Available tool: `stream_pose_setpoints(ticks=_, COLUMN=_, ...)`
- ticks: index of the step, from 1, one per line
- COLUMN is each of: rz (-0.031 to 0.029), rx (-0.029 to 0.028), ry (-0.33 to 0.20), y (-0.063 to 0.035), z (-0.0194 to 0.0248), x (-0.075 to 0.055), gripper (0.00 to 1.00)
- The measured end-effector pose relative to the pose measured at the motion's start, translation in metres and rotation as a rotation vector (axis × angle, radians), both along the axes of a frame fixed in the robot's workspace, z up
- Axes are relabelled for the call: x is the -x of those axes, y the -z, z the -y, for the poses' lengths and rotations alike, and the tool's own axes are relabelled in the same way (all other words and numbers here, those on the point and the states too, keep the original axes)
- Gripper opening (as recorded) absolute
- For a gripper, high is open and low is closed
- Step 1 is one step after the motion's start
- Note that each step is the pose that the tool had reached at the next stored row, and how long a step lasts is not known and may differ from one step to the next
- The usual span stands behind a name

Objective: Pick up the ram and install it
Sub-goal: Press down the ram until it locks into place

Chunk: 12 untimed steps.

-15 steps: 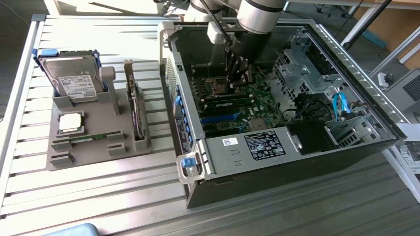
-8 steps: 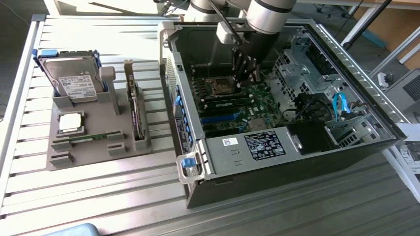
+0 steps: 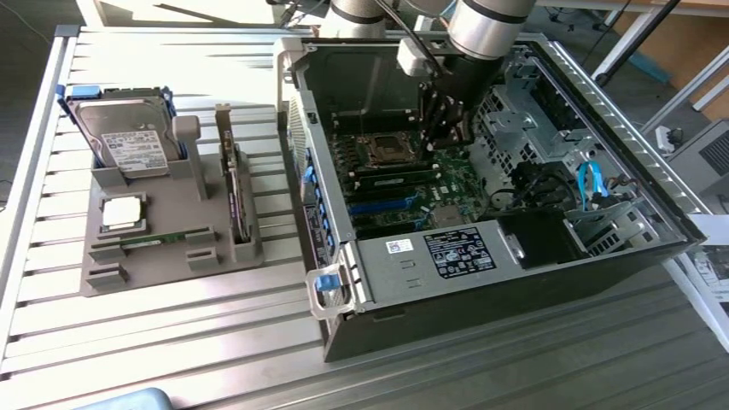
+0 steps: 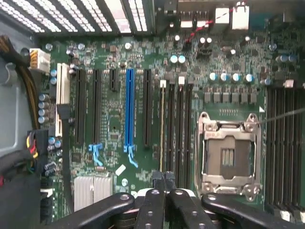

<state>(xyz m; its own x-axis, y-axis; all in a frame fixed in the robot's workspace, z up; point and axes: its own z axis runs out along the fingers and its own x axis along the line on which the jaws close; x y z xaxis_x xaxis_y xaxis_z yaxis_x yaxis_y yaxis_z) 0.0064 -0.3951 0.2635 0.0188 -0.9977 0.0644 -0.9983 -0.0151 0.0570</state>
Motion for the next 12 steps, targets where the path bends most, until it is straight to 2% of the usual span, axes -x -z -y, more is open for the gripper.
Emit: stream_pose_setpoints(ticks=12, rz=-0.0056, rx=0.0004, ry=0.000, y=0.0007, z=0.0004, x=-0.029, gripper=0.11)
